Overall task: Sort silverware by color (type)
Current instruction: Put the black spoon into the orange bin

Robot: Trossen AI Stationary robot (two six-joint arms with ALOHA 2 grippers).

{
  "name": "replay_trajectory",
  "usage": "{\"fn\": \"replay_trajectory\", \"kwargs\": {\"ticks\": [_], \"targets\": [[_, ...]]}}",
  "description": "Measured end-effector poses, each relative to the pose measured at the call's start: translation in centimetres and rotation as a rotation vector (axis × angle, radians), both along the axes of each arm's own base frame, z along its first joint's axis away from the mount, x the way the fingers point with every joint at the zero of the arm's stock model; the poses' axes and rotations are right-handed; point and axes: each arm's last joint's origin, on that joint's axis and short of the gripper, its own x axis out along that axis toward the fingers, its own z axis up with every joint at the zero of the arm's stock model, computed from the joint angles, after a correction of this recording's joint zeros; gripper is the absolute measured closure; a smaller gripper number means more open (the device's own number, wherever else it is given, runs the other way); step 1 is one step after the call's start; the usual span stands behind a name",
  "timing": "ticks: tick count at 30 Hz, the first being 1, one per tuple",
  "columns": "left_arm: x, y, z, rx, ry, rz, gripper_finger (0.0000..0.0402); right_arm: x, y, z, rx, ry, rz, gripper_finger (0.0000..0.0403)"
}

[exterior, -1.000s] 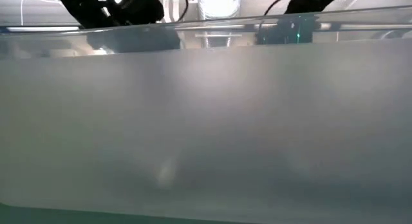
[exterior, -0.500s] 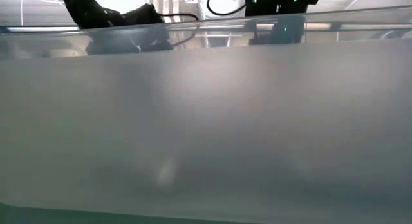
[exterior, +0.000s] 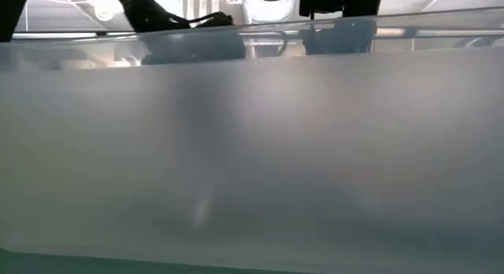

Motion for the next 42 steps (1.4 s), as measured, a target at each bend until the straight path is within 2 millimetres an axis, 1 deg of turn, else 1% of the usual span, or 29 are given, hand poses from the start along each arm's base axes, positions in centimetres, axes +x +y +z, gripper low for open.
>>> {"fn": "replay_trajectory", "kwargs": {"ticks": [4,12,18,21,25,29,33,37,42], "targets": [[1.3,0.1,0.2,0.032,0.044,-0.053,0.034,0.0,0.0,0.0,-0.001,0.003,0.0,0.0254],[3.3,-0.7,-1.7,0.075,0.144,-0.155,0.034,0.0,0.0,0.0,-0.001,0.005,0.003,0.0261],[4.2,-0.6,-2.8,0.16,0.248,-0.147,0.034,-0.2,0.0,-0.1,-0.003,0.023,0.009,0.0264],[4.0,-0.3,-3.2,0.154,0.272,-0.139,0.0342,-0.2,0.0,-0.1,-0.002,0.023,0.007,0.0264],[3.3,0.2,-3.9,0.128,0.29,-0.092,0.0361,-0.3,0.0,-0.1,0.006,0.034,-0.002,0.0264],[3.0,0.9,-4.2,0.053,0.297,-0.026,0.039,-0.3,0.0,-0.1,0.005,0.034,-0.002,0.0264],[3.0,1.5,-4.2,-0.029,0.305,0.044,0.0394,-0.3,0.1,-0.1,0.005,0.035,0.0,0.0264],[2.9,2.2,-3.6,-0.104,0.311,0.135,0.0398,-0.3,0.3,-0.1,0.007,0.039,0.004,0.0264],[1.4,3.6,-2.4,-0.113,0.384,0.239,0.04,-0.6,0.5,-0.1,0.01,0.054,0.007,0.0264]]}}
